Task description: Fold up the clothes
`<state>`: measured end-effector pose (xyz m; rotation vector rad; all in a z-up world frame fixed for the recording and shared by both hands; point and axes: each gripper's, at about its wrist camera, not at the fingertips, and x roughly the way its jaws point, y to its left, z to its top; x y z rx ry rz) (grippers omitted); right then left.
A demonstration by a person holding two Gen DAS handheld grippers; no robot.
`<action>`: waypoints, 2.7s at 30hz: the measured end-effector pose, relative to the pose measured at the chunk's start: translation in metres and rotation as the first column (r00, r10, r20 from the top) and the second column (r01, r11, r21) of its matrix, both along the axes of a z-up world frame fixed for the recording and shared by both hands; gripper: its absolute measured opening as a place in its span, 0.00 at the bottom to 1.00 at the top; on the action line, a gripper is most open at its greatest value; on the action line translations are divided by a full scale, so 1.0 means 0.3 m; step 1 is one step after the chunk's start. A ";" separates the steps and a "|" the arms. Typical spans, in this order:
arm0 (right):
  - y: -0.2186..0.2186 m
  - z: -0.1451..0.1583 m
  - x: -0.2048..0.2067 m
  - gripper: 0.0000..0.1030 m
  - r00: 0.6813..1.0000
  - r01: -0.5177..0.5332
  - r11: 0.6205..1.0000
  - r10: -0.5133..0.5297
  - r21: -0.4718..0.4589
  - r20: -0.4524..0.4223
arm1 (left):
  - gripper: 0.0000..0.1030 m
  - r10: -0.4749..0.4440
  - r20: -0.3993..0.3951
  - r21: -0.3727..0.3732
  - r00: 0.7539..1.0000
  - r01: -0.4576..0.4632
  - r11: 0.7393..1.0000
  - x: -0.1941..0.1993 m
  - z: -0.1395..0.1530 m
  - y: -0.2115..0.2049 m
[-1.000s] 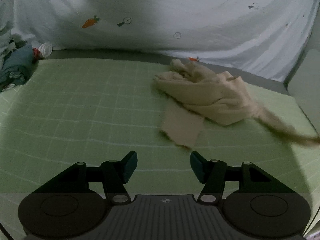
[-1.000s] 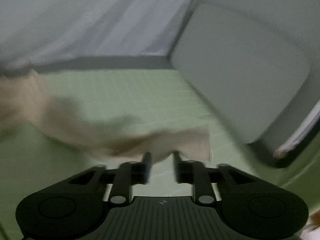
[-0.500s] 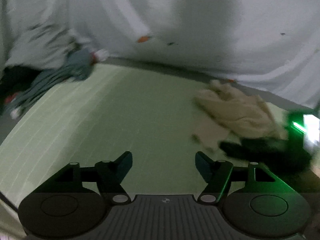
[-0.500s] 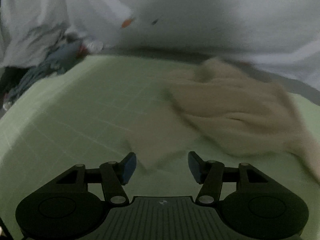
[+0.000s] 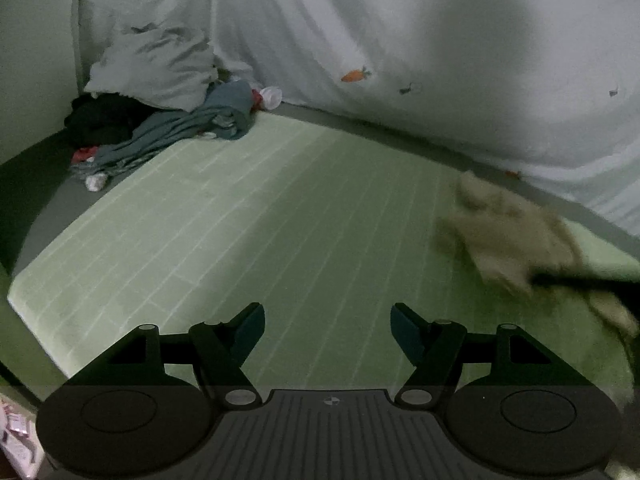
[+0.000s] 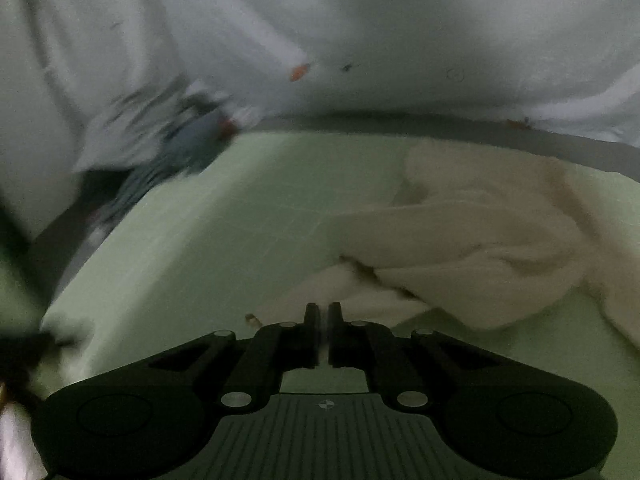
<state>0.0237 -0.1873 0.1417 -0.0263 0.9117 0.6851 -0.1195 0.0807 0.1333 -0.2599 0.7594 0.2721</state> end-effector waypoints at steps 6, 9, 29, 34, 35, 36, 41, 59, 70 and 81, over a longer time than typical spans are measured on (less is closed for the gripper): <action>-0.256 -0.074 -0.197 0.07 0.984 -0.049 0.980 0.014 -0.192 -0.177 | 0.78 -0.228 -0.063 -0.074 0.972 0.223 0.972 0.178 -0.056 -0.133; -0.341 -0.051 -0.162 0.17 0.972 0.139 0.984 -0.157 -0.112 -0.174 | 0.79 -0.292 -0.058 -0.149 0.955 0.281 0.948 0.275 -0.082 -0.181; -0.406 0.001 0.139 0.07 0.900 0.431 0.901 -0.425 0.053 -0.099 | 0.07 -0.156 -0.100 -0.240 0.983 0.128 0.962 0.845 -0.254 -0.151; -0.526 0.381 0.093 0.01 0.861 0.464 0.863 -0.492 0.201 0.129 | 0.07 -0.140 0.069 -0.119 0.988 0.148 0.982 0.966 -0.004 -0.030; -0.547 0.422 0.104 0.01 0.836 0.487 0.850 -0.520 0.202 0.174 | 0.08 -0.149 0.079 -0.090 0.986 0.156 0.984 0.994 0.025 -0.027; -0.560 0.436 0.120 0.01 0.820 0.504 0.842 -0.536 0.190 0.202 | 0.12 -0.156 0.079 -0.050 0.985 0.160 0.986 1.027 0.048 -0.029; -0.601 0.331 0.219 0.13 0.786 0.591 0.800 -0.599 0.097 0.150 | 0.75 -0.130 0.056 0.013 0.990 0.129 0.992 0.995 0.046 -0.033; -0.354 -0.233 0.172 0.79 0.899 0.363 0.910 -0.399 -0.202 -0.180 | 0.86 -0.234 -0.105 -0.371 0.967 0.180 0.911 0.278 -0.314 -0.191; -0.350 -0.103 0.175 0.11 0.930 0.320 0.941 -0.334 -0.106 -0.155 | 0.34 -0.177 -0.067 -0.109 0.982 0.169 0.980 0.222 -0.307 -0.370; -0.374 0.162 0.094 0.11 0.987 0.117 0.989 -0.106 0.093 -0.117 | 0.30 -0.008 0.115 -0.072 0.993 0.017 0.997 0.074 0.008 -0.262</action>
